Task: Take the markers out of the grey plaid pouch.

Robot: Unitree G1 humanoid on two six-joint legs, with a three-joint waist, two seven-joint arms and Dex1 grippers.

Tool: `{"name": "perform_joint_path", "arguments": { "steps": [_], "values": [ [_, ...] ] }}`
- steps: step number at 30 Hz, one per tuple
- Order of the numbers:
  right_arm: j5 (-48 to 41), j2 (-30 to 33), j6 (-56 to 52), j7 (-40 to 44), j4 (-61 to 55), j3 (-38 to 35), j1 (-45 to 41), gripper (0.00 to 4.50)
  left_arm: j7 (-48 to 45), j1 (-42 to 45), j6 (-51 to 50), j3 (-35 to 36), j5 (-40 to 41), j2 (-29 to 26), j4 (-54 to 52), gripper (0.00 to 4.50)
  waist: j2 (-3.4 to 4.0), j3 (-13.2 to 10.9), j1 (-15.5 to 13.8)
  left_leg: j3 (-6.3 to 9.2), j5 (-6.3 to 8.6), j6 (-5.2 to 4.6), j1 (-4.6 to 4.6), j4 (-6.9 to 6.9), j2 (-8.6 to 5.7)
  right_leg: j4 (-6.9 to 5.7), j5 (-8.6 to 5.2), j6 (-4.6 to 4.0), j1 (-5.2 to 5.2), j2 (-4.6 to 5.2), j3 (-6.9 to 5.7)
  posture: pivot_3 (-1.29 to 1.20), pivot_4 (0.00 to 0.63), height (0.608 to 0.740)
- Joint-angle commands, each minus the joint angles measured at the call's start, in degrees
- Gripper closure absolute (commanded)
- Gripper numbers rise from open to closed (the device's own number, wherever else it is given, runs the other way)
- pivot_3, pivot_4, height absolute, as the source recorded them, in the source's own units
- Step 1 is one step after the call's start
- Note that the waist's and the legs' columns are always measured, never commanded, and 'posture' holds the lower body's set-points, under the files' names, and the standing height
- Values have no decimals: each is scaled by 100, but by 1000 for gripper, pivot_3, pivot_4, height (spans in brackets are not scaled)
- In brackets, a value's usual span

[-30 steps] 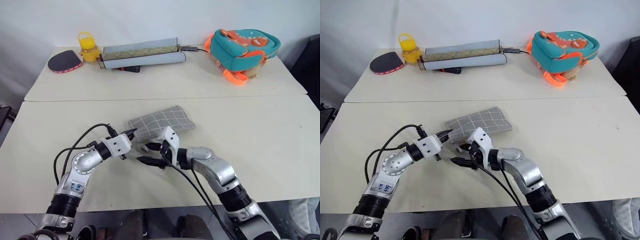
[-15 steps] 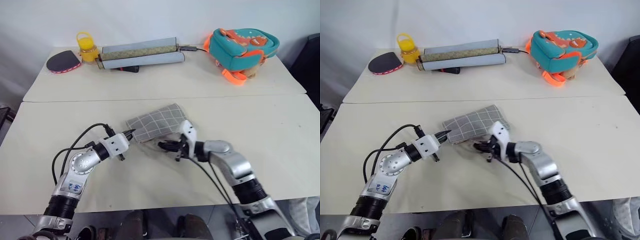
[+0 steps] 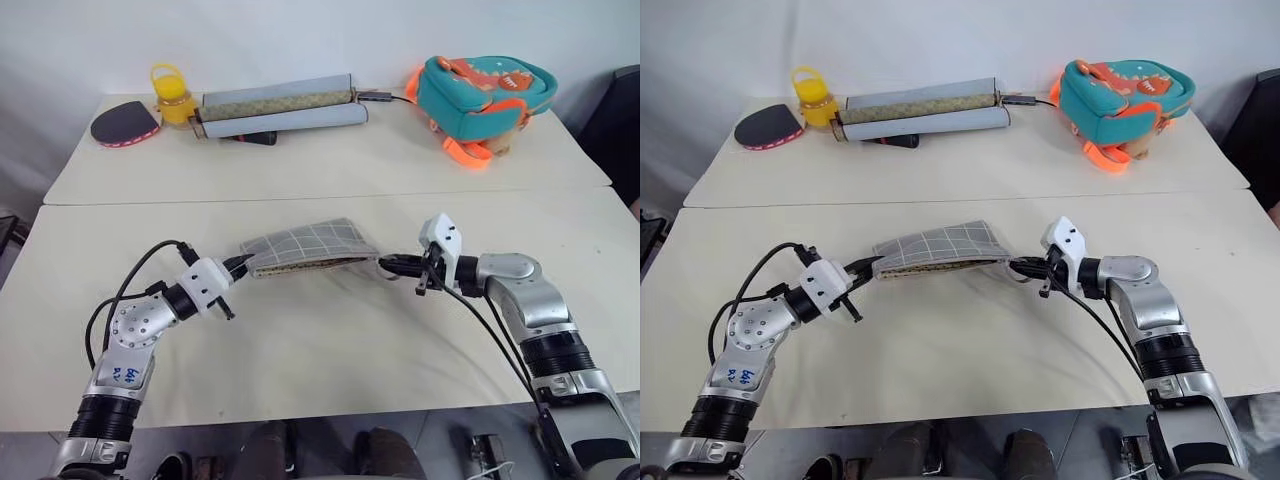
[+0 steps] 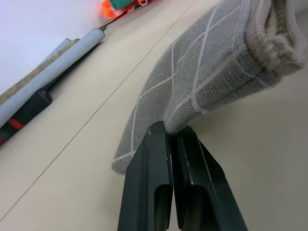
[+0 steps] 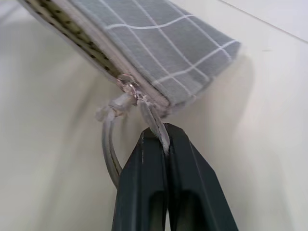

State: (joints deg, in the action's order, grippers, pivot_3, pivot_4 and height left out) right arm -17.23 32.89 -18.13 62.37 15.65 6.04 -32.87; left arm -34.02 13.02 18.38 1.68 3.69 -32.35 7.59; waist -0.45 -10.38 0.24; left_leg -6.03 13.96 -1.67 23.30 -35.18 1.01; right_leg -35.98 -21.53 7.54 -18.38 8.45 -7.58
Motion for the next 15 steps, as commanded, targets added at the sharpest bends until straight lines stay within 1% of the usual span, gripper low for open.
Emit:
{"name": "perform_joint_path", "arguments": {
  "steps": [1, 2, 6, 7, 10, 11, 13, 15],
  "values": [
    [-253, 225, -192, 209, -545, -263, 3, 3154, -19, 17, -70, 223, 259, 10, -70, 4500, 0, 0, -11, 0, 0, 0, 0, 0, 0, 0, 0, 0, 0, 1, 0, 0, 150, 740],
    [-286, 274, -233, 229, -615, -316, 3, 2815, -22, 12, -96, 234, 284, 11, -75, 4500, 0, 0, -12, 1, 0, -1, 1, -1, -1, 0, 0, 0, 0, 2, 0, 0, 150, 740],
    [-475, 854, -517, 480, -1157, -589, -119, 1434, -169, 34, -407, 335, 634, 30, -164, 4500, 0, -1, -28, 2, 1, -4, 2, -1, -4, 2, 0, 0, 1, 6, -1, 0, 150, 740],
    [-509, 893, -507, 456, -1267, -637, -175, 1434, -219, 43, -482, 341, 684, 24, -161, 4500, 0, -1, -22, 3, 1, -4, 3, -2, -4, 2, 0, 0, 0, 6, -1, 0, 150, 740],
    [-603, 683, -434, 224, -1621, -676, -439, 1434, -374, 101, -687, 372, 862, 47, -164, 4500, 0, -1, 27, -1, 1, -3, 0, -1, 1, 6, 0, 0, 1, 3, 1, 0, 150, 740],
    [-623, 475, -374, 111, -1837, -590, -494, 1636, -384, 140, -746, 355, 866, 67, -179, 4500, 0, -1, 49, -5, 0, 1, -1, -1, 8, 5, 0, 0, 0, 0, 1, 0, 150, 740],
    [-298, 43, 124, -149, -2180, -239, -482, 2078, -349, 223, -798, 305, 806, 120, -186, 4500, 0, -1, 81, -3, -2, 7, -1, 0, 14, 1, 0, 0, -2, -2, -2, 0, 150, 740],
    [82, -257, 555, -325, -2312, 99, -434, 2789, -309, 300, -809, 279, 747, 175, -141, 4500, 0, -1, 98, 0, -3, 11, -1, 2, 14, -2, 0, 0, -3, -5, -4, 0, 150, 740]
  ]
}}
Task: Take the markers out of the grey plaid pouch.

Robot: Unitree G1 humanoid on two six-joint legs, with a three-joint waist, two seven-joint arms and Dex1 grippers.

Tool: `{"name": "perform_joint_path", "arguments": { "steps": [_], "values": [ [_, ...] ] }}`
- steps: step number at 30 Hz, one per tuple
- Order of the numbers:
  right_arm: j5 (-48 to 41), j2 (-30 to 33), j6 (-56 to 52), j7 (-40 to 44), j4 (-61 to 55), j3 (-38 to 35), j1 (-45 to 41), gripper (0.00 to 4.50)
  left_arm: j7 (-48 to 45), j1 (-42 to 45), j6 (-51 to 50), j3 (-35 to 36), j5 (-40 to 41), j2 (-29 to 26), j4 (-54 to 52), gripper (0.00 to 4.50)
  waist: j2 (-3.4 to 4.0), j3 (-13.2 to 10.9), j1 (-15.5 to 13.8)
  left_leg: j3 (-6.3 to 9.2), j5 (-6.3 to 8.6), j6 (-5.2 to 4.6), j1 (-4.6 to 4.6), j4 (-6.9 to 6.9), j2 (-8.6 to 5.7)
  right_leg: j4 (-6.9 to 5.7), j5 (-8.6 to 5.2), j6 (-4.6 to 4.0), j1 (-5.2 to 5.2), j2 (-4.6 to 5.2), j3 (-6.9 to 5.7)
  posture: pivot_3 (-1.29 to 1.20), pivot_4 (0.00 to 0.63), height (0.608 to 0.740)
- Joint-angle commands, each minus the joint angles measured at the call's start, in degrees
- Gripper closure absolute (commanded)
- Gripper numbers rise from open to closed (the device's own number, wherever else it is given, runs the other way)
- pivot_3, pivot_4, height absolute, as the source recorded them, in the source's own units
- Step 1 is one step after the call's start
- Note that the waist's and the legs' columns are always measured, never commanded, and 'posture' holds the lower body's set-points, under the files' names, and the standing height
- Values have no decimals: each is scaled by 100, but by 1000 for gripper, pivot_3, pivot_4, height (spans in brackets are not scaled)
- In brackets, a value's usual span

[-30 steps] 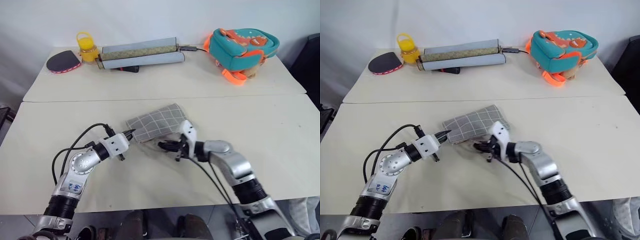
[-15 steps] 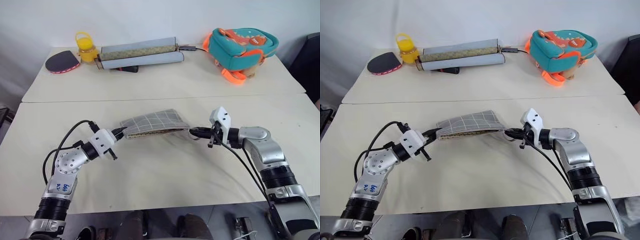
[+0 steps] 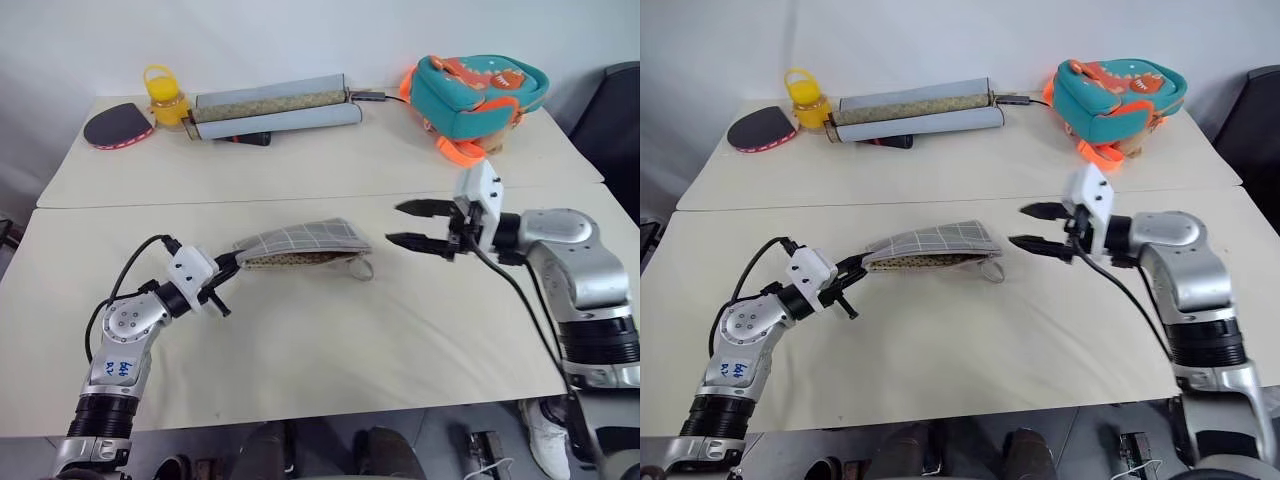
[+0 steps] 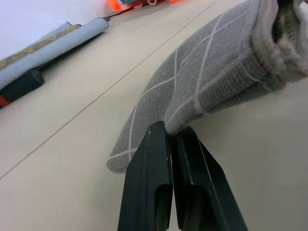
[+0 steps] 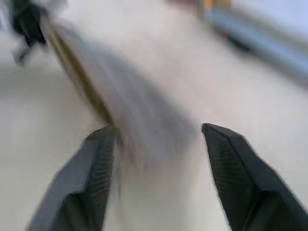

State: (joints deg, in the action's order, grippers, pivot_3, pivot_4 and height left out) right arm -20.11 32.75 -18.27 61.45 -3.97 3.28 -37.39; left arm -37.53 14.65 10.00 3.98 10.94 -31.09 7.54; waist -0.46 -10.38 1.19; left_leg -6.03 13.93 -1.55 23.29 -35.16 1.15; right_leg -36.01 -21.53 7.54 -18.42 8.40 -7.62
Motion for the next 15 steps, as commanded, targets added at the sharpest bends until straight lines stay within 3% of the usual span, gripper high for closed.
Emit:
{"name": "perform_joint_path", "arguments": {
  "steps": [1, 5, 15],
  "values": [
    [632, -415, 880, -322, -352, 633, 42, 3123, 69, 189, 24, 32, -5, 88, -98, 4500, 0, 0, 10, -1, 0, 0, 1, 0, -3, 1, 0, 0, -2, -1, 0, 0, 150, 740],
    [1321, -594, 1424, -536, -140, 1150, 89, 4461, 115, 266, -2, 7, -61, 182, -86, 4500, -1, 0, -31, 0, -1, -5, 2, -1, -16, 2, 1, 1, 1, 6, 0, 0, 150, 740],
    [2417, -812, 2208, -1088, 782, 1586, -81, 4461, 174, 159, -150, 9, -65, 267, -319, 4500, -3, 1, -53, -2, -12, -8, 2, -5, -17, 1, 2, 3, 2, 5, 5, 0, 150, 740]
  ]
}}
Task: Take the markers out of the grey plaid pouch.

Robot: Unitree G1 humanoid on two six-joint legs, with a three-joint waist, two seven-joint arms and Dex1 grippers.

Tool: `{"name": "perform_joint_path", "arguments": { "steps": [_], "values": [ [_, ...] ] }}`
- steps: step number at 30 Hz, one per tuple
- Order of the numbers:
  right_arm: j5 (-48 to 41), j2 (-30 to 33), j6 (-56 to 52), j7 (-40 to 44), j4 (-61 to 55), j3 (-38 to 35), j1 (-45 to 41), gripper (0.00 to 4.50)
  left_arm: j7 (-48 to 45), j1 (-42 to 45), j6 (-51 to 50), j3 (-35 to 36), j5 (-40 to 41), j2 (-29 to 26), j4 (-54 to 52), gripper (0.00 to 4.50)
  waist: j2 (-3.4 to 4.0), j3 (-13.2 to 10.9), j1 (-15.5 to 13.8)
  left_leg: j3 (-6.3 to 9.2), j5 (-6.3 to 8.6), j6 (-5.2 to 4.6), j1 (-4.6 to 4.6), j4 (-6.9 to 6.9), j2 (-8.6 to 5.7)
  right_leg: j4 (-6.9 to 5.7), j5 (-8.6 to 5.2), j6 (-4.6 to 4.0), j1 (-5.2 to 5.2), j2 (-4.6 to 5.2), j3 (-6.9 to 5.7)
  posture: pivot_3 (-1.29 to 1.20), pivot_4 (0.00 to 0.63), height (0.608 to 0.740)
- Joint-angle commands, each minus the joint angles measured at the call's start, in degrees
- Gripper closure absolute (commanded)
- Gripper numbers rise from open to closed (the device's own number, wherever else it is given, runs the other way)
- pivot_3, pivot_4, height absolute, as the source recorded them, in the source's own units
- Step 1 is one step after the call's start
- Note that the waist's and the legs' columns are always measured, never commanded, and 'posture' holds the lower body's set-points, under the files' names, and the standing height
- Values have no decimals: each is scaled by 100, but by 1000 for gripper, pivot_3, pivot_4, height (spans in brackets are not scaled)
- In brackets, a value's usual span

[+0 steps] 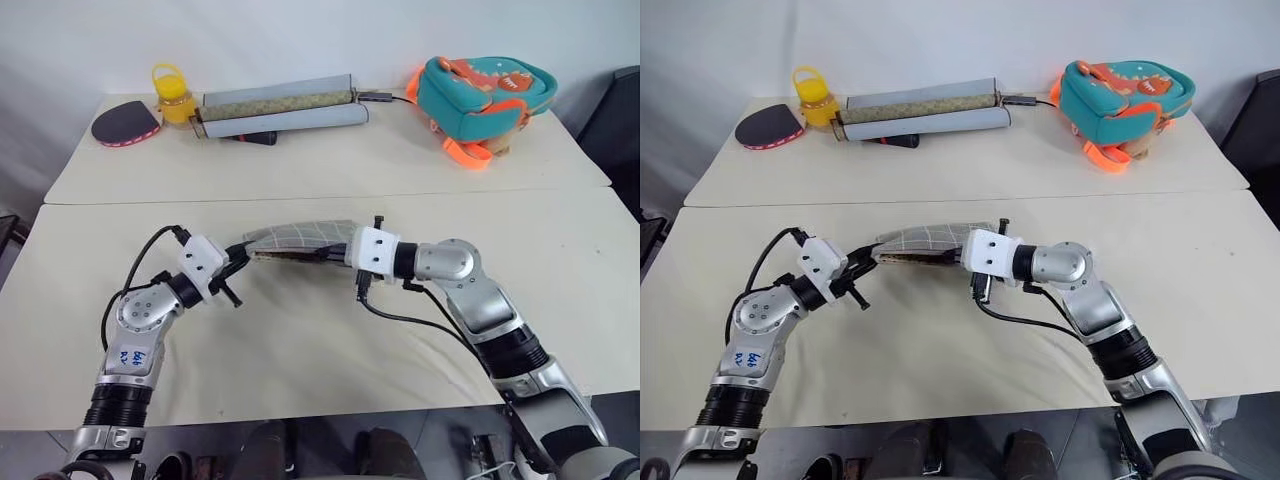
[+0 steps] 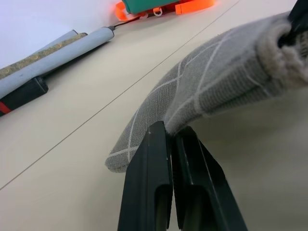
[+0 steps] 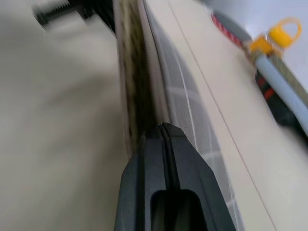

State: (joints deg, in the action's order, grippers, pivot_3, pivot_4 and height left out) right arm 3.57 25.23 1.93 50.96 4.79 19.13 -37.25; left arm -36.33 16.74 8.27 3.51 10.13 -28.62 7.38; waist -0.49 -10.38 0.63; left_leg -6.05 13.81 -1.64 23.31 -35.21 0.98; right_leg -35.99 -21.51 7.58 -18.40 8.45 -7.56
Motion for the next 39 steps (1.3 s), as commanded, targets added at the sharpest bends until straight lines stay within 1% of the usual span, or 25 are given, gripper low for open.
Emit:
{"name": "perform_joint_path", "arguments": {
  "steps": [1, 3, 5, 8, 11, 15, 19, 21, 25, 26, 28, 29, 31, 34, 36, 38, 39],
  "values": [
    [42, -75, 190, -41, -98, -3, -83, 4461, 59, -62, 14, 53, 10, 27, -323, 4500, 0, 0, 4, 0, 0, 0, 0, 0, 0, 0, 0, 0, 0, 0, 0, 0, 150, 740],
    [144, -31, 316, -29, -72, 40, -93, 4461, 79, -90, -27, 37, 1, 53, -379, 4500, 0, 0, 6, 1, 0, 0, 0, 1, 0, 0, 0, 0, 0, 0, 0, 0, 150, 740],
    [-141, -143, 122, 8, -211, -91, -34, 4461, 94, -111, -35, 15, -48, 57, -417, 4500, 0, 0, 5, 1, 0, 0, 0, 1, 0, 0, 0, 0, 1, 0, -1, 0, 150, 740],
    [-164, 117, 208, 529, -402, 171, 161, 4461, 142, -126, -76, 28, -66, 94, -440, 4500, 0, 0, -5, 2, 0, -1, 0, 1, 0, 0, 0, 0, 1, 0, -1, 0, 150, 740],
    [184, 46, 418, 90, -129, 120, 181, 4461, 94, -117, -148, 3, 8, 152, -547, 4500, 0, 0, -25, 3, 1, -2, 0, 1, -1, 1, 0, 0, 3, 1, -1, 0, 150, 740],
    [567, -20, 586, -533, 251, -56, -100, 4461, 22, -170, -346, -5, 76, 155, -737, 4500, 0, 0, -21, 1, -4, 0, 0, 0, 0, -1, 0, 0, 1, 0, 0, 0, 150, 740],
    [1043, 110, 833, -1047, 509, -125, -398, 4461, -8, -233, -704, 10, 159, 154, -969, 4500, 0, 0, -13, 1, -6, 2, 0, 1, 0, -2, 0, 0, -1, -1, 1, 0, 150, 740],
    [1238, 254, 937, -1092, 565, -79, -475, 4461, 26, -205, -954, 38, 230, 185, -1112, 4500, 0, 0, -5, 2, -6, 3, 0, 2, 1, -1, 0, 0, -1, -1, 0, 0, 150, 740],
    [1495, 432, 1163, -1027, 745, 70, -615, 4461, 192, -71, -1580, 2, 523, 449, -1419, 4500, -2, -1, -43, 3, -6, 2, 1, 2, -3, 1, 0, 0, 3, 2, 1, 0, 150, 740],
    [1516, 434, 1242, -1010, 808, 91, -632, 4117, 205, -57, -1675, -30, 544, 490, -1490, 4500, -2, -1, -36, 3, -6, 1, 1, 1, -3, 1, 0, 0, 3, 2, 2, 0, 150, 740],
    [1534, 410, 1304, -935, 843, 130, -604, 3630, 222, -35, -1806, -73, 533, 547, -1588, 4500, -2, -1, -33, 2, -7, 1, 0, 1, -2, 1, 0, 0, 3, 0, 2, 0, 150, 740],
    [1587, 408, 1334, -928, 843, 153, -588, 3225, 224, -27, -1866, -73, 544, 567, -1617, 4500, -2, -1, -32, 2, -8, 3, 0, 1, -1, 1, 0, 0, 3, -1, 1, 0, 150, 740],
    [1633, 375, 1313, -930, 831, 156, -546, 2561, 230, -12, -2004, -43, 618, 607, -1678, 4500, -2, -1, -22, 2, -8, 3, 0, 2, -1, 1, 0, 0, 2, -2, 2, 0, 150, 740],
    [1680, 376, 1320, -933, 827, 163, -527, 1509, 178, -34, -2339, 28, 911, 668, -1831, 4500, -2, -1, -18, 3, -9, 4, 0, 2, 0, 1, 0, 0, 2, -3, 2, 0, 150, 740],
    [1603, 352, 1250, -897, 773, 115, -536, 879, 144, -62, -2655, 67, 1161, 688, -1938, 4500, -2, -1, -19, 3, -9, 4, 0, 2, 1, 1, 0, 0, 2, -3, 2, 0, 150, 740],
    [1483, 306, 1145, -841, 706, 54, -563, 110, 132, -61, -2829, 92, 1283, 689, -1991, 4500, -2, -1, -19, 3, -9, 4, 0, 2, 1, 1, 0, 0, 4, -3, 4, 0, 150, 740],
    [1292, 256, 985, -725, 592, -19, -598, 48, 122, -63, -3001, 118, 1423, 698, -2029, 4500, -2, -1, -20, 3, -9, 4, 0, 2, 1, 2, 0, 0, 3, -3, 4, 0, 150, 740]
  ]
}}
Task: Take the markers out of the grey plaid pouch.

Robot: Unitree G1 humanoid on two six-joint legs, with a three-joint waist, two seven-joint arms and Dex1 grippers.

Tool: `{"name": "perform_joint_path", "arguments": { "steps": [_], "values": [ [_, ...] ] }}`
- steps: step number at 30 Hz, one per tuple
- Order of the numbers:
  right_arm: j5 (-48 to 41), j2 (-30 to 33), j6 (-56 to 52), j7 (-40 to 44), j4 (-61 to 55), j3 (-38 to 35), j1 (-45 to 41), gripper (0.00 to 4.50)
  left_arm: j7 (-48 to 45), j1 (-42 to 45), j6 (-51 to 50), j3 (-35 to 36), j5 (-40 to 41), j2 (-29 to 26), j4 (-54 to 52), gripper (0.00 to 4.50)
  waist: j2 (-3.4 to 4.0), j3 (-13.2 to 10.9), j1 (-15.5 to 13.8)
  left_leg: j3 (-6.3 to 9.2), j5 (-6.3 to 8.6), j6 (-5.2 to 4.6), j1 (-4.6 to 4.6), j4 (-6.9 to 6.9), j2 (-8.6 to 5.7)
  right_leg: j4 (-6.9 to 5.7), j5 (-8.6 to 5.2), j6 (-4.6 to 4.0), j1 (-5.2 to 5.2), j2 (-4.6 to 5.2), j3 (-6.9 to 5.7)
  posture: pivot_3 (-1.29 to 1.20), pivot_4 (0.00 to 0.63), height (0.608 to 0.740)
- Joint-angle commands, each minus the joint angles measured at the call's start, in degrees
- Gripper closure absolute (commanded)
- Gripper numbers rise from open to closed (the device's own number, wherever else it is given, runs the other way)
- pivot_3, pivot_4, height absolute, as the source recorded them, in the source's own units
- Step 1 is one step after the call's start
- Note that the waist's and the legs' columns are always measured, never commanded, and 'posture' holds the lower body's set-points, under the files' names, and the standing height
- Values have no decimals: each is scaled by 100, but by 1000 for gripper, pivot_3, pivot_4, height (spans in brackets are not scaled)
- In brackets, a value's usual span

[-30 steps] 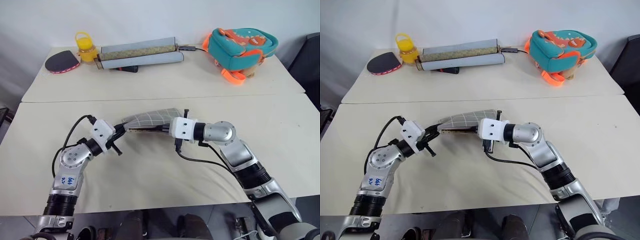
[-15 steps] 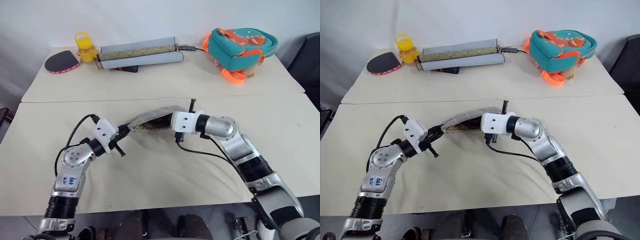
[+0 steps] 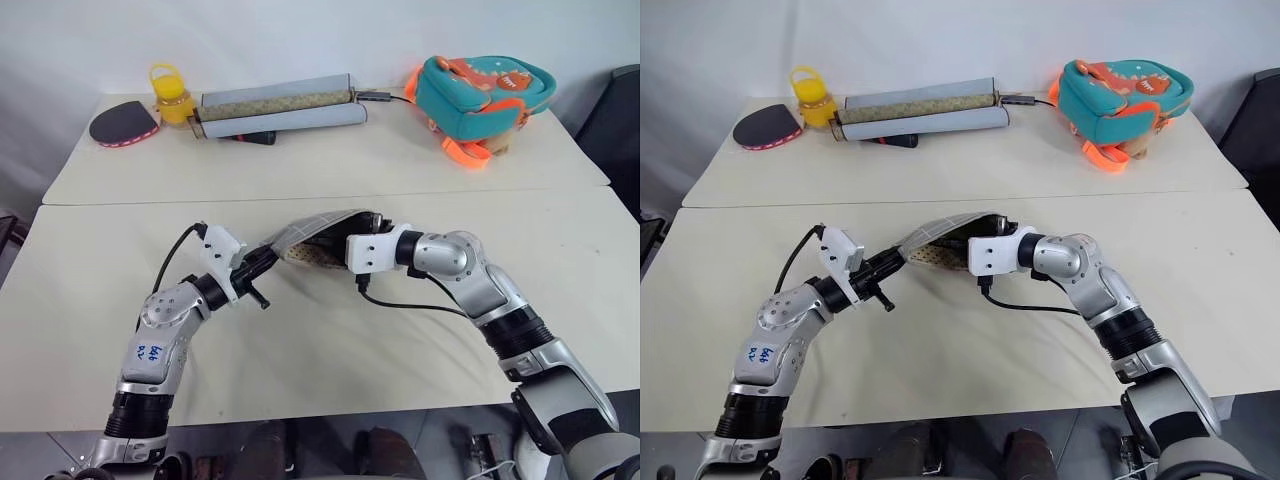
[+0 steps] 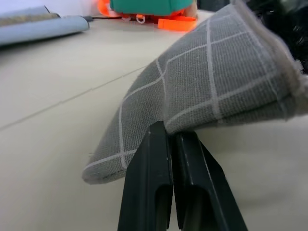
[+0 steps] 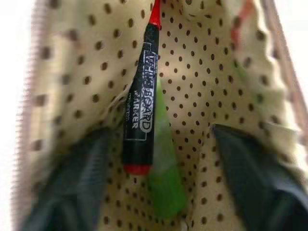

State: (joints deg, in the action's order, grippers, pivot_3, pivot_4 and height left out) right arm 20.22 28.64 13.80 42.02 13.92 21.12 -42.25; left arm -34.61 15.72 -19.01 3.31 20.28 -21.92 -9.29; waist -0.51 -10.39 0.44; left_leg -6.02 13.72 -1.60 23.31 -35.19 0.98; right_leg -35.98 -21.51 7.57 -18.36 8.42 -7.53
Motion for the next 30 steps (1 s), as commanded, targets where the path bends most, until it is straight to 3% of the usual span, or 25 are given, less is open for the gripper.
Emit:
{"name": "perform_joint_path", "arguments": {
  "steps": [1, 4, 9, 14, 20, 23, 29, 30],
  "values": [
    [-676, -139, -462, 376, -486, -308, -124, 48, -60, 38, -424, 167, 545, 41, -397, 4500, 0, 0, -2, 0, 0, 0, 0, 0, 0, 0, 0, 0, 0, 0, 0, 0, 150, 740],
    [-1123, -104, -882, 868, -792, -392, -173, 245, -45, 41, -804, 232, 832, 50, -468, 4500, -1, -1, -7, 2, 0, -1, 0, 0, -1, 0, 0, 0, 2, 0, 1, 0, 150, 740],
    [-1774, 547, -1508, 2187, -1353, -425, -309, 1629, -68, -1, -1873, 480, 1839, 115, -550, 4500, -2, -1, -32, 10, 0, -3, 1, -4, -3, 2, 0, 0, 7, 3, 3, 0, 150, 740],
    [-1865, 978, -2153, 3008, -1594, -188, -638, 1629, -55, -35, -2637, 520, 2502, 189, -523, 4500, -2, -1, -18, 32, 1, -4, -2, -6, -3, 14, 0, -1, 29, 2, 8, 0, 150, 740],
    [-1466, 810, -2234, 3069, -1183, 247, -791, 1629, 174, 7, -2820, 626, 2644, 433, -220, 4500, -2, -1, -18, 45, 0, -2, -4, -9, -4, 22, -1, -1, 44, 0, 4, 0, 150, 740],
    [-1230, 775, -2063, 2955, -1033, 386, -720, 2205, 227, -59, -2765, 548, 2536, 445, -243, 4500, -3, -2, -18, 46, 0, -2, -3, -11, -7, 33, -1, -1, 52, -1, 0, 0, 150, 740],
    [-798, 671, -1457, 2531, -738, 499, -545, 4325, 321, -166, -2690, 516, 2503, 524, -352, 4500, -3, -2, -26, 58, 0, -2, -4, -16, -9, 45, -1, -1, 70, -1, -7, 0, 150, 740],
    [-727, 636, -1404, 2426, -707, 504, -528, 4486, 335, -176, -2710, 530, 2532, 539, -353, 4500, -3, -2, -24, 59, 0, -2, -4, -16, -8, 45, -1, -1, 71, -2, -7, 0, 150, 740]
  ]
}}
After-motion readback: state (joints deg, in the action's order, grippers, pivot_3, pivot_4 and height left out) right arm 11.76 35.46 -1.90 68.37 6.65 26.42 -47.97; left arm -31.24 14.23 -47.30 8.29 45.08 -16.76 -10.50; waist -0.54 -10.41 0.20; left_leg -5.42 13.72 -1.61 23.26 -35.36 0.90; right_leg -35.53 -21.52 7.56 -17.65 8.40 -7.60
